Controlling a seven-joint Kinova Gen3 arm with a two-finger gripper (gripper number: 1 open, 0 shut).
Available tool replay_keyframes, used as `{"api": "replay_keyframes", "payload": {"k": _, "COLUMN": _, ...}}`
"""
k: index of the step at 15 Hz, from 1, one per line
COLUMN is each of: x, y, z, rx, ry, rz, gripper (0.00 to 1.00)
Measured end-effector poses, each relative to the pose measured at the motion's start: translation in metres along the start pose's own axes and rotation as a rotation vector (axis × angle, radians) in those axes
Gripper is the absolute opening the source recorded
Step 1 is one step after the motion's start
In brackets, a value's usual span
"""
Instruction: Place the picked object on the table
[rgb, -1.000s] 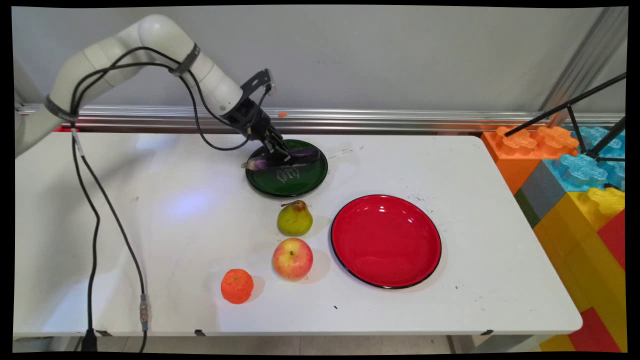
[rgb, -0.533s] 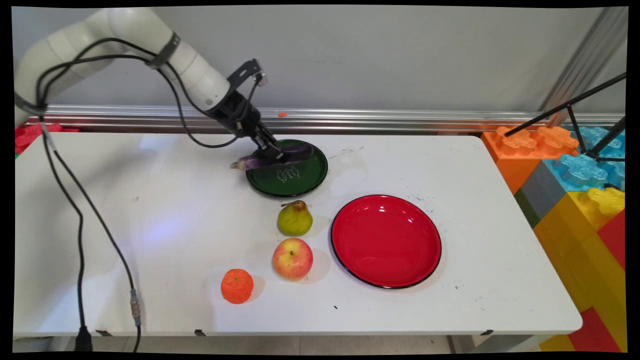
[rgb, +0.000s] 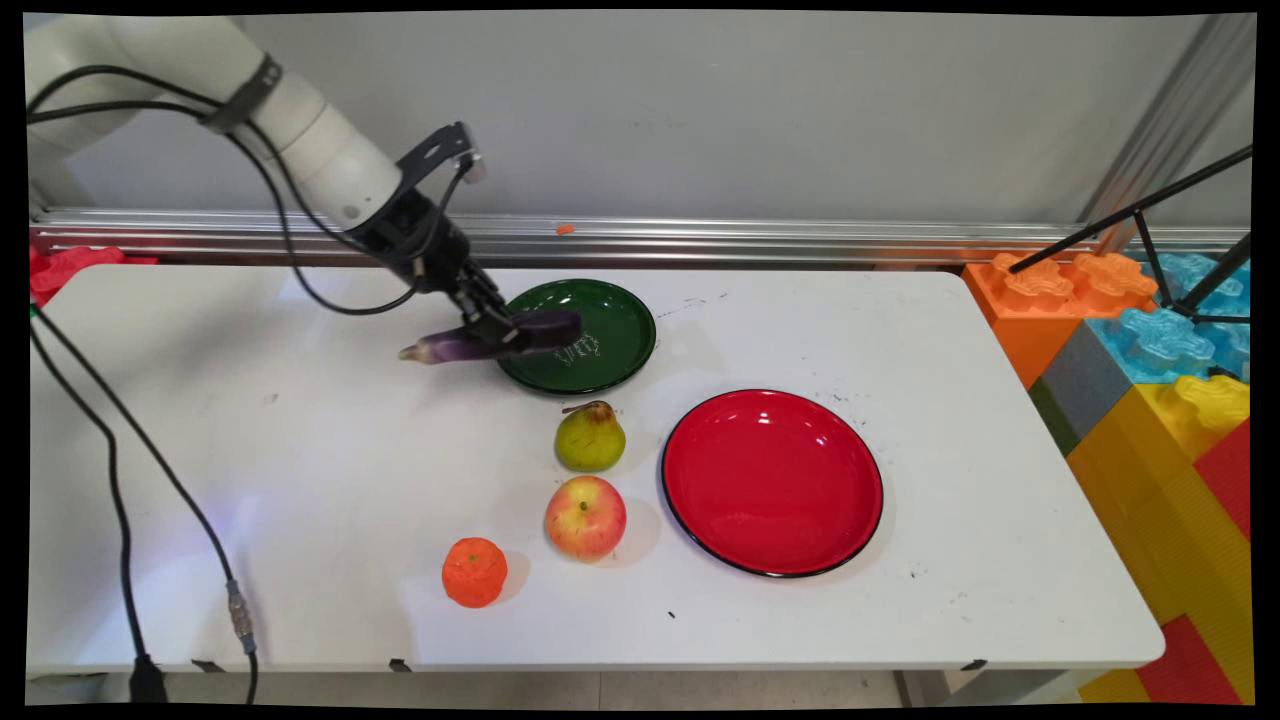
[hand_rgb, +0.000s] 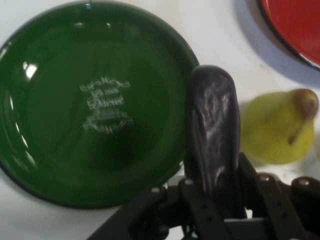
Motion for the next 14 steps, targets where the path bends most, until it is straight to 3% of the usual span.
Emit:
{"api": "replay_keyframes", "payload": {"k": 6, "x": -0.029, "y": 0.03, "z": -0.01, "rx": 0.01, "ry": -0.062, "rz": -0.042, "gripper": 0.0}}
{"api": "replay_keyframes", "payload": {"k": 14, "x": -0.057, "y": 0.064, "z": 0.013, "rx": -0.003, "ry": -0.116, "rz": -0.145, "gripper": 0.0}}
